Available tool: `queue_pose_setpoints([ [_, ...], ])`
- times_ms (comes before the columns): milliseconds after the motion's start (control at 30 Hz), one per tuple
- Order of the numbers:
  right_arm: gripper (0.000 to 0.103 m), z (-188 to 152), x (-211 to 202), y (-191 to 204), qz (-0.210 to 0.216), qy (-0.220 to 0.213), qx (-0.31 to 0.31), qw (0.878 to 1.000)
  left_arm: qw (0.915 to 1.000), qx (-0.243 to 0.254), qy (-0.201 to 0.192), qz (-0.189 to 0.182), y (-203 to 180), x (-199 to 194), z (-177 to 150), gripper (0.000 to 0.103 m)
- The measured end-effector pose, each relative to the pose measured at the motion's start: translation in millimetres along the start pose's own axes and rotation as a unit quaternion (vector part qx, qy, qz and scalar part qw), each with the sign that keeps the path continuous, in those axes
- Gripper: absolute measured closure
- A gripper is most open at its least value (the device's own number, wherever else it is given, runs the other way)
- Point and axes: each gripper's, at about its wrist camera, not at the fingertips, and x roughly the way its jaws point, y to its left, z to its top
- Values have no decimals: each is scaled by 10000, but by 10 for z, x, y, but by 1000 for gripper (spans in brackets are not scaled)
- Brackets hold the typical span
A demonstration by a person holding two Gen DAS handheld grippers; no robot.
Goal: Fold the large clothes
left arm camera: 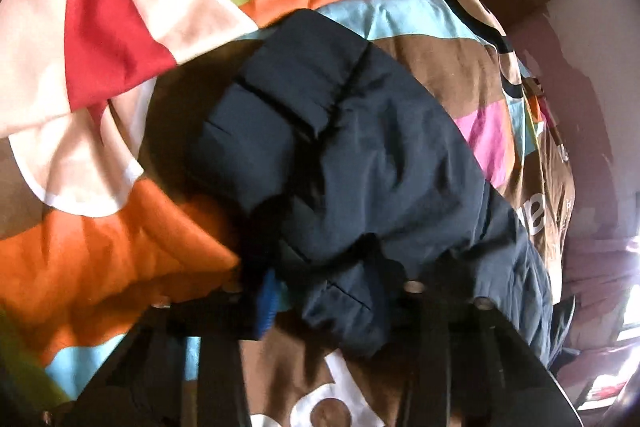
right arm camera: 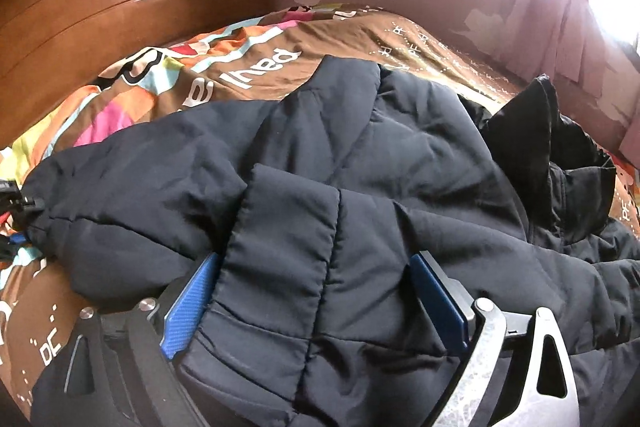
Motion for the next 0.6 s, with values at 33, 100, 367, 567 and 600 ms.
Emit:
queue_pose_setpoints([
  [33,8,-3,-31,-12,29,-46,18,10000,10000,63,-43,11,9,-13,-9,82],
  [100,8,-21,-133,-35,118,-171,43,9998,9994,271,-195,68,-38,-83,-34,91],
  [367,8,-57,-679,-291,616,-631,386,9954,9789,1450,-1439,73,-588,-679,-233,98],
  [567,8,-155,-1041,-585,693,-726,575,9933,9335,2567,-2498,-172,-1125,-1249,-515,99],
  [600,8,-187,-1090,-644,666,-725,582,9934,9229,2782,-2654,-207,-1233,-1335,-592,99],
])
